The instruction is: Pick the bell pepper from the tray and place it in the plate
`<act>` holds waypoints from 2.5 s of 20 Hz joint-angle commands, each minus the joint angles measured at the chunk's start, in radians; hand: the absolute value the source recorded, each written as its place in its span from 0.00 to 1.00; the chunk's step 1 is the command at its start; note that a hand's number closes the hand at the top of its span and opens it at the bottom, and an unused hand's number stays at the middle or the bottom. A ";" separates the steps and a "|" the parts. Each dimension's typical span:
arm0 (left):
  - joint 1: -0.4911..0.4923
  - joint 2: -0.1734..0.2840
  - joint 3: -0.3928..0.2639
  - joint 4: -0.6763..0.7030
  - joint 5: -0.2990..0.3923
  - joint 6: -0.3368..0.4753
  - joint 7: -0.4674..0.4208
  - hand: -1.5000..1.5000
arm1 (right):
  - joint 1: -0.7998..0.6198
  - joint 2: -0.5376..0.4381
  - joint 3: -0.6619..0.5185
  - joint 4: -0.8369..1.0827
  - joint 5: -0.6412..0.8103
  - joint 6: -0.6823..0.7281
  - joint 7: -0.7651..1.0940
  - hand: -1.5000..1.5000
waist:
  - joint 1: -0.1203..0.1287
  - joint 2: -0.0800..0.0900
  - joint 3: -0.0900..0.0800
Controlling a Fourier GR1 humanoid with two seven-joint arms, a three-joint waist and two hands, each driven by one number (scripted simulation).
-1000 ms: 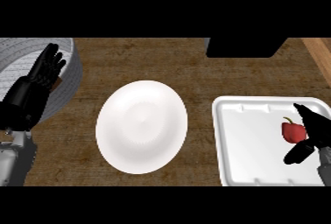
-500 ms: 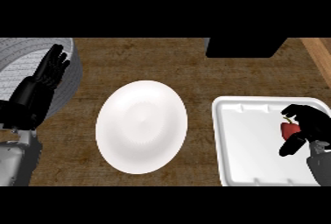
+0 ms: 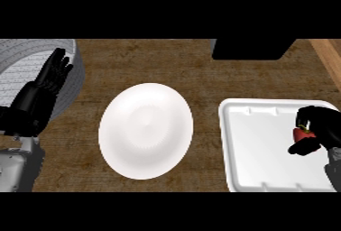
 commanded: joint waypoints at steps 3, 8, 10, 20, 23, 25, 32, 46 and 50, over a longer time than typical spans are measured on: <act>0.033 0.001 0.019 0.015 -0.006 -0.025 -0.035 0.50 | 0.023 -0.087 -0.042 -0.044 -0.039 0.010 -0.234 1.00 | -0.003 0.003 0.005; 0.036 -0.025 0.003 -0.040 -0.031 0.009 -0.005 0.50 | 0.044 -0.039 -0.046 -0.244 -0.135 0.073 -0.258 1.00 | -0.008 0.001 0.005; -0.010 -0.007 0.019 0.001 -0.023 -0.001 0.019 0.50 | 0.079 -0.016 -0.031 -0.354 -0.160 0.053 -0.286 1.00 | -0.020 -0.001 0.005; 0.051 0.003 0.032 -0.021 -0.015 -0.039 -0.019 0.50 | 0.037 0.129 0.015 -0.764 -0.401 0.234 -0.121 1.00 | -0.003 -0.001 0.004; -0.029 0.016 0.067 0.015 0.012 -0.052 0.013 0.50 | -0.018 0.177 0.066 -0.831 -0.380 0.280 -0.004 1.00 | -0.002 0.002 0.004; -0.021 -0.010 0.053 0.063 -0.014 -0.050 -0.046 0.50 | -0.104 0.246 0.123 -0.750 -0.321 0.264 0.020 1.00 | 0.002 0.004 0.004; -0.020 -0.060 0.008 -0.002 -0.045 -0.017 0.015 0.50 | -0.249 0.469 0.273 -0.656 -0.241 0.264 0.182 1.00 | 0.008 0.003 0.004; -0.051 -0.055 0.028 0.035 -0.062 -0.039 0.001 0.50 | -0.636 0.592 0.465 0.039 -0.291 -0.110 0.214 1.00 | 0.022 0.008 0.005; -0.098 -0.068 0.017 0.063 -0.065 -0.038 0.010 0.50 | -0.719 0.592 0.556 0.218 -0.327 -0.166 0.183 1.00 | 0.035 0.014 0.004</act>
